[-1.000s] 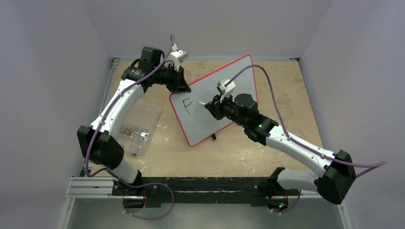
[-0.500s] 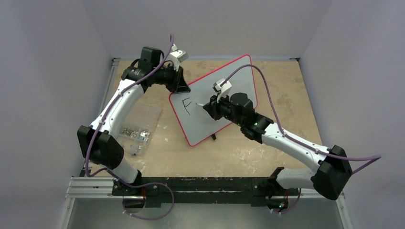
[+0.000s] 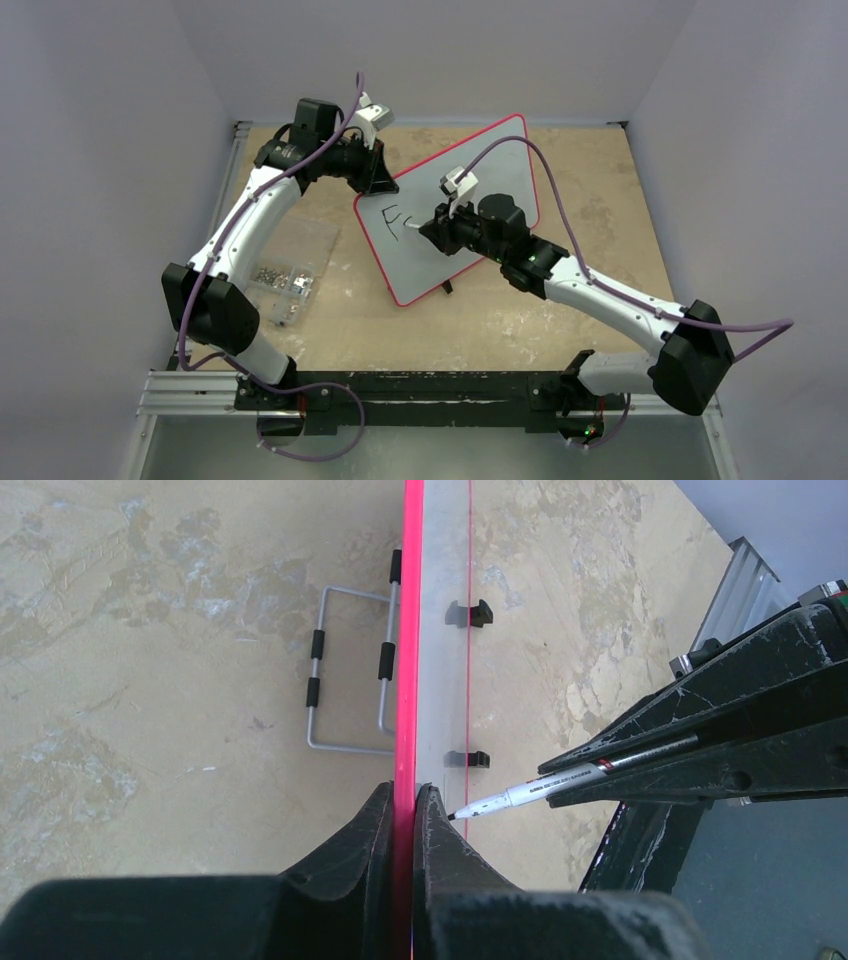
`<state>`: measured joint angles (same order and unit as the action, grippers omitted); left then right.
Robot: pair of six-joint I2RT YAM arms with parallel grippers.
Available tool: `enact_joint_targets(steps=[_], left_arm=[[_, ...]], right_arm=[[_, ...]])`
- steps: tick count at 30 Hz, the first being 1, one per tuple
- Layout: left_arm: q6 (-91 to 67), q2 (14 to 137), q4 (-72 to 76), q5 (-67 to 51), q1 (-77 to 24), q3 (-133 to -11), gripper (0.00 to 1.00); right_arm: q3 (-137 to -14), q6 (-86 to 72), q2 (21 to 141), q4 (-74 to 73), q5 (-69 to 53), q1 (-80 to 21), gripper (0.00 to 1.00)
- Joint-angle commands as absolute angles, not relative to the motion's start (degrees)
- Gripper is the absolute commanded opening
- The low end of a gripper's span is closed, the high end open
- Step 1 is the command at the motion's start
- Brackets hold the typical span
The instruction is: Write a sentence on the whiteboard
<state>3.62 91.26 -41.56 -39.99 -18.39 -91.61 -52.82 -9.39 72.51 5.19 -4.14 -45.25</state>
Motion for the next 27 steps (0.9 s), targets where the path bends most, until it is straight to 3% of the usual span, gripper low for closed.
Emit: enact_joint_targets(steps=[1,27], left_arm=[[5.98,89.66,-39.62,-34.59,-18.54,-91.43,0.00],[5.92,89.47,-39.62,-34.80,-18.55,-91.49,0.00]], right_arm=[[-53.37,-9.01,73.20,5.42,-3.60,-45.02,0.00],[-55.27,-8.68,71.43,2.41,4.31,-45.02,0.00]])
